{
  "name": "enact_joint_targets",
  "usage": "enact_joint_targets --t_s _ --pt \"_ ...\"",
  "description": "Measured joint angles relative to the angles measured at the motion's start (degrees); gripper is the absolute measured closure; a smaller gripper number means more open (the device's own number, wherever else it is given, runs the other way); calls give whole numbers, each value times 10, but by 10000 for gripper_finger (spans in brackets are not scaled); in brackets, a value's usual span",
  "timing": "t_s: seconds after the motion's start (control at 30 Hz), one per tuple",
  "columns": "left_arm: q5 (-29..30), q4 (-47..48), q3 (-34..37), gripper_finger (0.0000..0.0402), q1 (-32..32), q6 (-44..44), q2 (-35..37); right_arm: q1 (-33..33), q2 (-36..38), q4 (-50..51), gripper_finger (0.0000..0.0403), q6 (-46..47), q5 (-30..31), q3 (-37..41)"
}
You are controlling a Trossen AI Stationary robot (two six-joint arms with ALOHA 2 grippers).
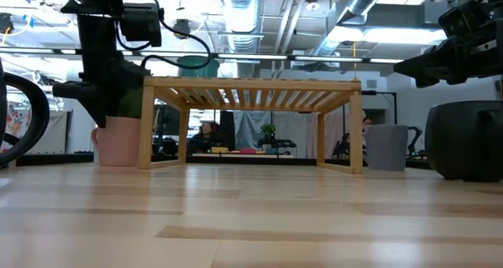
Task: Place coffee mugs
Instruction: Put the pink mug onto the shelf
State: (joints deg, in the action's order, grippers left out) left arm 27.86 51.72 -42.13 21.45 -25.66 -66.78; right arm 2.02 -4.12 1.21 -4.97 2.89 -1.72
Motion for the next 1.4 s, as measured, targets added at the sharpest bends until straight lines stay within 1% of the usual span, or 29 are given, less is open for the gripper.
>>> enact_joint_targets --t_s 0.07,0.13,0.2,0.33,0.37,0.47,0.63,0.83,0.97,1.07,1.13,1.2,1.3,1.4 --pt "0 -1 0 265 0 0 0 0 0 0 351 0 0 0" --pt "0 -2 0 283 0 0 0 0 0 0 351 0 0 0" --pt "0 -2 0 312 0 0 0 0 0 0 351 0 0 0" --pt "-10 -2 0 382 0 1 1 0 0 0 351 0 0 0" --pt "-14 -1 0 390 0 9 1 0 0 0 351 0 0 0" --pt "-19 8 -7 395 1 24 0 0 0 0 351 0 0 0" --pt "-58 50 -49 399 0 60 0 0 0 0 351 0 0 0" --pt "-89 123 -127 400 -27 119 0 0 0 0 351 0 0 0" --pt "-111 207 -197 401 -55 169 0 0 0 0 351 0 0 0" --pt "-104 277 -260 401 -78 214 0 0 0 0 351 0 0 0" --pt "-81 320 -306 401 -93 246 0 0 0 0 351 0 0 0" --pt "-53 345 -349 401 -109 273 0 0 0 0 351 0 0 0" --pt "-29 335 -400 401 -128 289 1 0 0 0 351 0 0 0" --pt "-47 285 -429 401 -137 277 -1 0 0 0 351 0 0 0"
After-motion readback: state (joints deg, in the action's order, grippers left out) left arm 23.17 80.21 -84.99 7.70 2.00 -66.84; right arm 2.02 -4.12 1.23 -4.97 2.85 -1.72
